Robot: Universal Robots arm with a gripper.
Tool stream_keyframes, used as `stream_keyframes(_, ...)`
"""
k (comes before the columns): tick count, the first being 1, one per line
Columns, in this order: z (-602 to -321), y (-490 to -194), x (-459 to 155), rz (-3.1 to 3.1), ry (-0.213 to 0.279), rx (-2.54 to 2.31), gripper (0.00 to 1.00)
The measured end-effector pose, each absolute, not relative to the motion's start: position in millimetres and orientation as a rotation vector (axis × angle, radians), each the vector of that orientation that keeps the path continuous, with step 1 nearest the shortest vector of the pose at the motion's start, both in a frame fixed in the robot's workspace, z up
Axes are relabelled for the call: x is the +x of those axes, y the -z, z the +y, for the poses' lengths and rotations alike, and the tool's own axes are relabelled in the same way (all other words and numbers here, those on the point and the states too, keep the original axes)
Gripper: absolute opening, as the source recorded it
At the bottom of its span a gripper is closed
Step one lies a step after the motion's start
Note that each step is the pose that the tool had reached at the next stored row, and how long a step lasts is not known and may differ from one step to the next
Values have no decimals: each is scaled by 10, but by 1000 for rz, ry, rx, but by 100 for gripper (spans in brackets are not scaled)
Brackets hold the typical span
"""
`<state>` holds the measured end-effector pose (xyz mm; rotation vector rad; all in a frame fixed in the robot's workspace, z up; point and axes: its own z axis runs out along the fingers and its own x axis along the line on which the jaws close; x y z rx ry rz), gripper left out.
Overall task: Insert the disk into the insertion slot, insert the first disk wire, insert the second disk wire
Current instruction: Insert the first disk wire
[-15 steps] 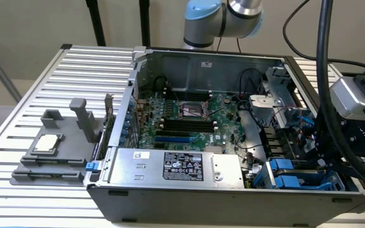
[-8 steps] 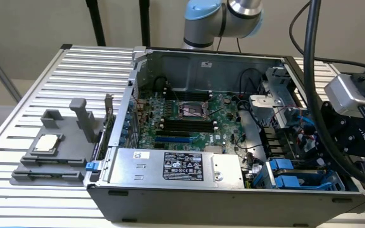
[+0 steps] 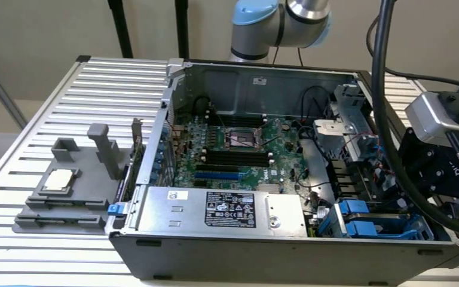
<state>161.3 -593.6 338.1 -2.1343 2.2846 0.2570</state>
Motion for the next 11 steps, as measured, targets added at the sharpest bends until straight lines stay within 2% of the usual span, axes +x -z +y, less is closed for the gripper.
stream_keyframes(11,-5921,-3351,1600,2297,-253,-2123,16)
